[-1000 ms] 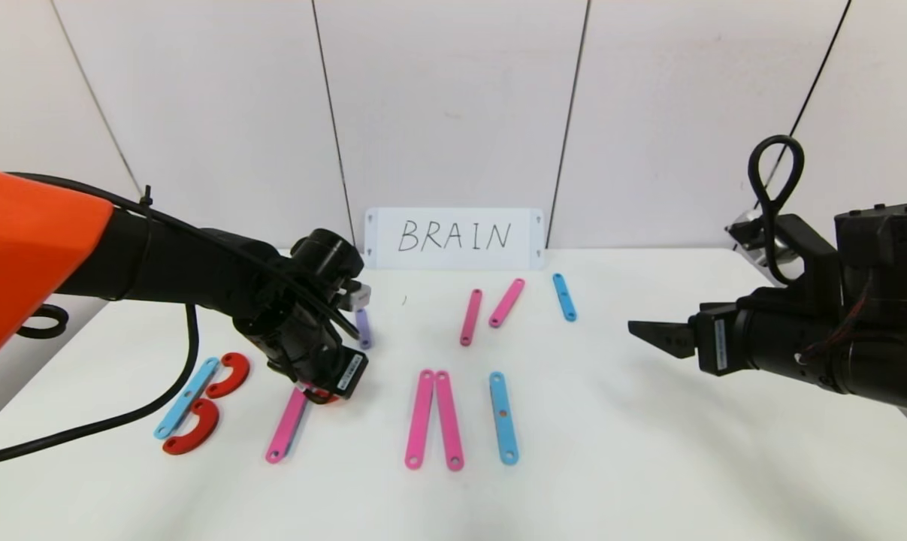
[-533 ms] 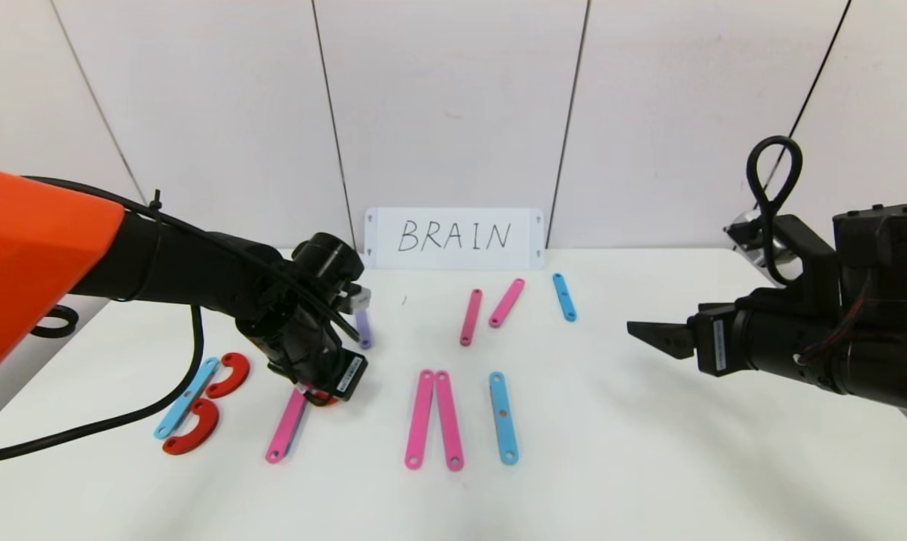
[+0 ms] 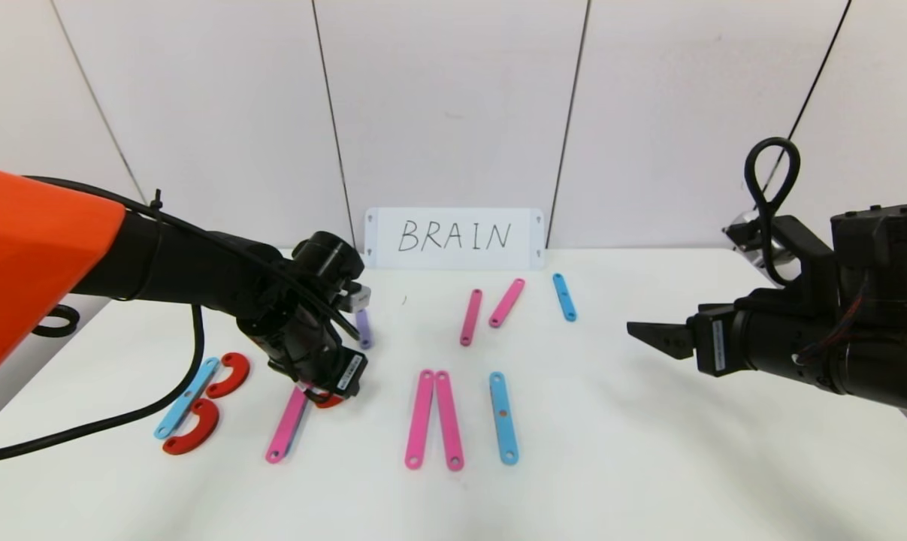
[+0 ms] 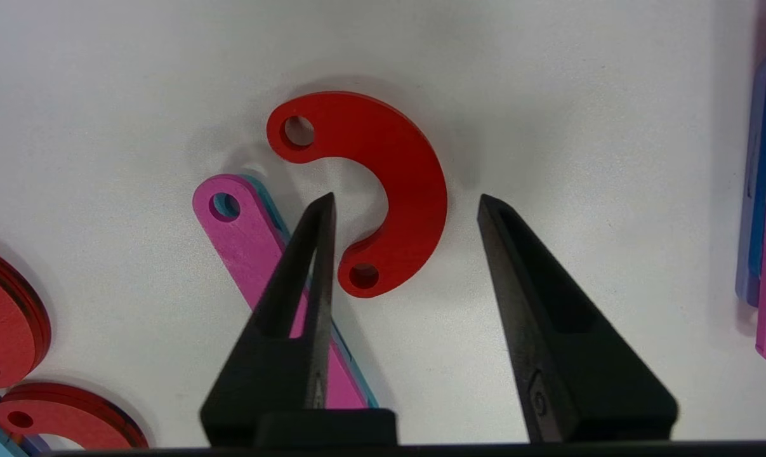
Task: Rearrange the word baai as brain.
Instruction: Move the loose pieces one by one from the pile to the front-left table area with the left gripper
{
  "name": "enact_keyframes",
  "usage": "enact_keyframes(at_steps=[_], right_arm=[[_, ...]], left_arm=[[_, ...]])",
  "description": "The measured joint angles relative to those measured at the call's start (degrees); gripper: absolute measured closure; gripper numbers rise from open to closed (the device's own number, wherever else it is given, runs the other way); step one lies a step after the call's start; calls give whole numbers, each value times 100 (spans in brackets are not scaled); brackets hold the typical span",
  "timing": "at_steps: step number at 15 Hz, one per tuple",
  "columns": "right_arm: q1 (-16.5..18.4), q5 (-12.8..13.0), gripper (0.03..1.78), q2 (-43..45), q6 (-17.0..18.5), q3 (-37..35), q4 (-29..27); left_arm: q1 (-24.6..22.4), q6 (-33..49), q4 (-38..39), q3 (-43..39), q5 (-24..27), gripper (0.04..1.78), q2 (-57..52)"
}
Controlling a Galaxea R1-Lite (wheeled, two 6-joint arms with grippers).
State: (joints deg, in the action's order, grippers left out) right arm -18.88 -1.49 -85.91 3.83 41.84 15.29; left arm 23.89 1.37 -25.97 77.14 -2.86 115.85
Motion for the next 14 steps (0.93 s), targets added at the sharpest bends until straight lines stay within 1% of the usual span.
enact_keyframes(at_steps=[2,3,5,6,8,11,12,14], right_arm=[[0,-2,8,0,2,0,0],[0,0,8,0,2,0,-2],[0,1,8,0,0,0,-2],[0,0,8,0,2,0,-2],[0,0,8,0,2,0,-2],[0,1,8,-1,2,0,-2],[1,1,8,-1,2,0,-2],[1,0,8,-1,5,0,-2]], left_arm=[[2,-2,9,22,0,59,-2],[5,0,22,37,0,46,-5],[28,0,119,56,2,23,-27],[33,1,177,61,6,15,-41],[33,9,221,65,0,8,-66],[27,89,221,155,4,8,-72],[22,207,222,238,0,8,-66],[16,808,343,467,-49,8,0]])
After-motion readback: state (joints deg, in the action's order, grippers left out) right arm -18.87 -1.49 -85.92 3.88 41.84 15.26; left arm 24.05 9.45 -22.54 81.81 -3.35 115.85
